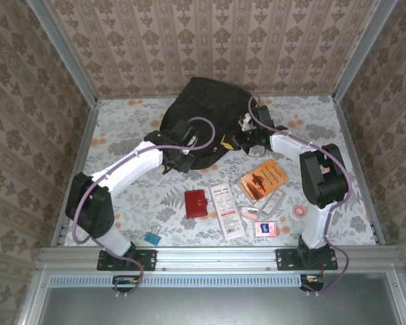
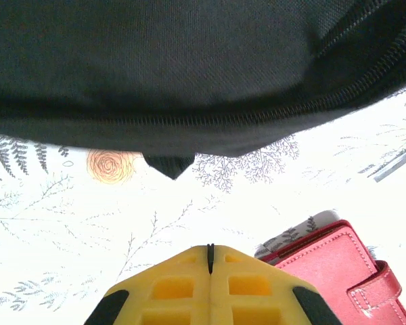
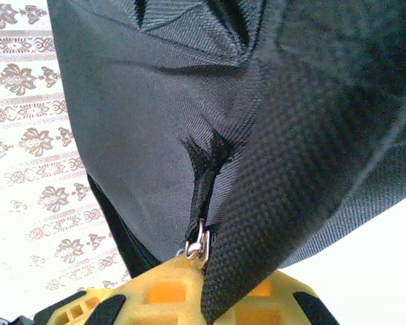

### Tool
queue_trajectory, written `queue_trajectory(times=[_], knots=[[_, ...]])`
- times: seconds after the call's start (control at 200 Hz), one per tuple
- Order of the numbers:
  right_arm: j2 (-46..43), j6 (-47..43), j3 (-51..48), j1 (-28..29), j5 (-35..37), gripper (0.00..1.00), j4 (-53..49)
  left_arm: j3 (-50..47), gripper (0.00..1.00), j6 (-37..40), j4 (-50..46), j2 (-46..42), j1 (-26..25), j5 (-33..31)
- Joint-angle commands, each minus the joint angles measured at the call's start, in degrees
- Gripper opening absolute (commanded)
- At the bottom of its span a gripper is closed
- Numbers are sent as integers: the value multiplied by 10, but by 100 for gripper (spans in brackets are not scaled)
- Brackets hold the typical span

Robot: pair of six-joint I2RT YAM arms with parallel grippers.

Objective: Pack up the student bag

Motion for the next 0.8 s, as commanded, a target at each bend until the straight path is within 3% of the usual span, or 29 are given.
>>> queue_trajectory(times=[0.0, 0.075, 0.235, 0.445, 0.595, 0.795], knots=[[-29, -9, -9, 5, -24, 0, 72, 29, 0, -66, -22, -15, 7, 31], [-38, -7, -27, 8, -37, 0, 114, 43, 17, -113, -10, -18, 30, 98], [-49, 31, -87, 13, -50, 0, 272, 36, 39, -204, 66, -28, 85, 228], [-40, 81, -204, 29, 6, 0, 614, 37, 43, -275, 132, 3, 124, 321], [-25, 73, -206, 47, 9, 0, 672, 33, 45, -328, 175, 25, 124, 358], [-32, 38, -206, 67, 9, 0, 656, 44, 45, -333, 115, 56, 124, 311]])
